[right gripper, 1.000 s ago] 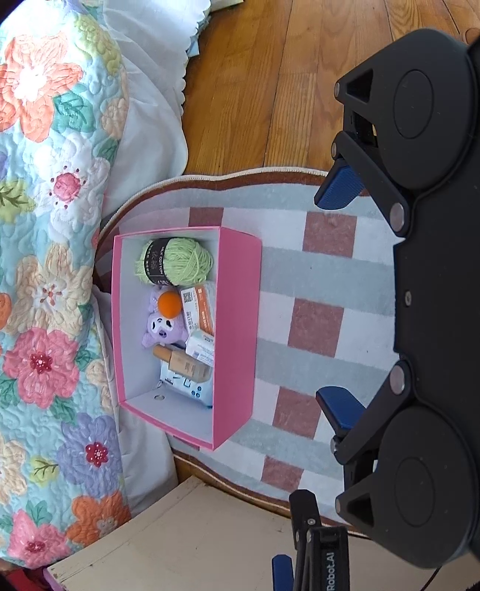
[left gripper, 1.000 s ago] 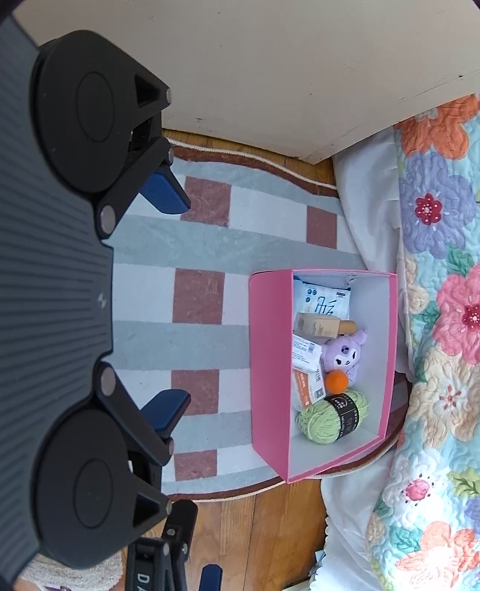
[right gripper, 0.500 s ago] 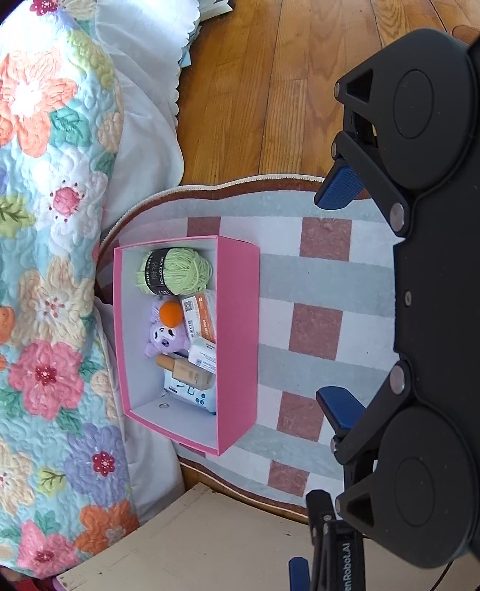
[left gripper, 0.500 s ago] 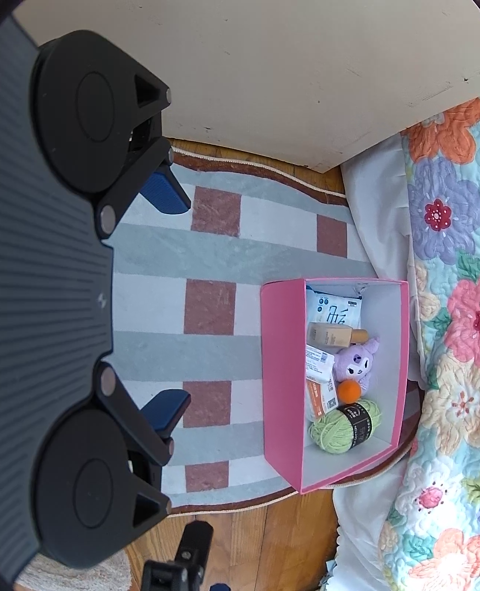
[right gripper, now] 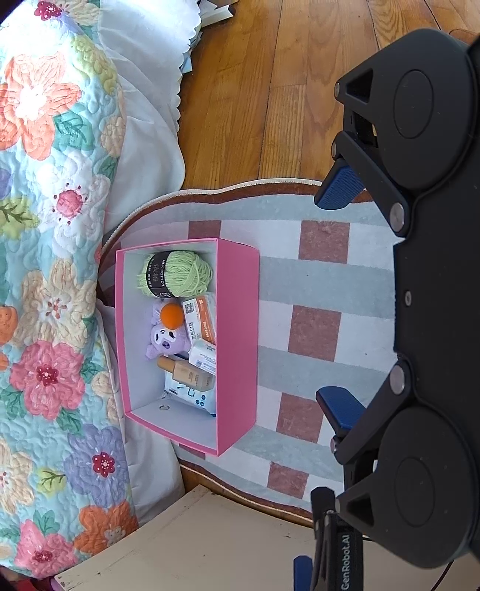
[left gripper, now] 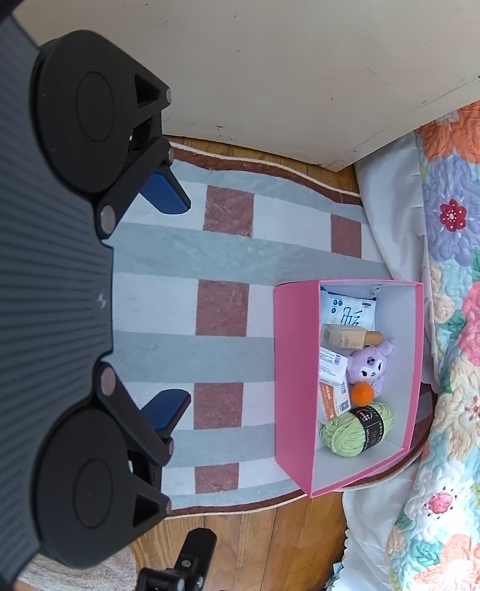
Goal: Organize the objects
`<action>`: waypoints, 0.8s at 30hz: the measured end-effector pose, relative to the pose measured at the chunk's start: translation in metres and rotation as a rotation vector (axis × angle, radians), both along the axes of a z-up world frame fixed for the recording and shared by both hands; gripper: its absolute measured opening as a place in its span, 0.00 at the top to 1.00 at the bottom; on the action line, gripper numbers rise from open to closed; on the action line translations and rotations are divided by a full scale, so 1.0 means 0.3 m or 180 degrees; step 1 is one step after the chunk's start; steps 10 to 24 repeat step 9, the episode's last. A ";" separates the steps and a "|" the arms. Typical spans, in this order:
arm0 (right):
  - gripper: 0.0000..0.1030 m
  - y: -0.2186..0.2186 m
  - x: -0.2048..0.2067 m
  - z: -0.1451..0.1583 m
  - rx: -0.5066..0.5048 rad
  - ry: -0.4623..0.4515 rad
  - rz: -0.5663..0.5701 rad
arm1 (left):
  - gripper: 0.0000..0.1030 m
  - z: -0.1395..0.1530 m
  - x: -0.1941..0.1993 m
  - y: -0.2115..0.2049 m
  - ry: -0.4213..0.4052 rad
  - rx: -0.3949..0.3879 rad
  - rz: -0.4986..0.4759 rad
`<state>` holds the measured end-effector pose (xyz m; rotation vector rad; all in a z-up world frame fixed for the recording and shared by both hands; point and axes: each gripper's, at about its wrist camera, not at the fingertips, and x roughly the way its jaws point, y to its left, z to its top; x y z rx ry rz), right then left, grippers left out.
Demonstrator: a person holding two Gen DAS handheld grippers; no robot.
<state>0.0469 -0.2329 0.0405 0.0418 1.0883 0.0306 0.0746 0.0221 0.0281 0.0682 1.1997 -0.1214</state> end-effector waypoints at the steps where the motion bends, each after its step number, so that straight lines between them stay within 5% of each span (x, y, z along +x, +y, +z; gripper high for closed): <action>1: 0.00 0.003 -0.002 0.003 -0.0007 -0.0007 0.0012 | 0.00 0.000 -0.001 -0.001 -0.0009 0.0000 -0.0014; 24: 0.00 0.011 -0.010 0.005 -0.0023 -0.0006 0.0036 | 0.00 -0.006 -0.003 -0.002 0.0009 0.0029 -0.0074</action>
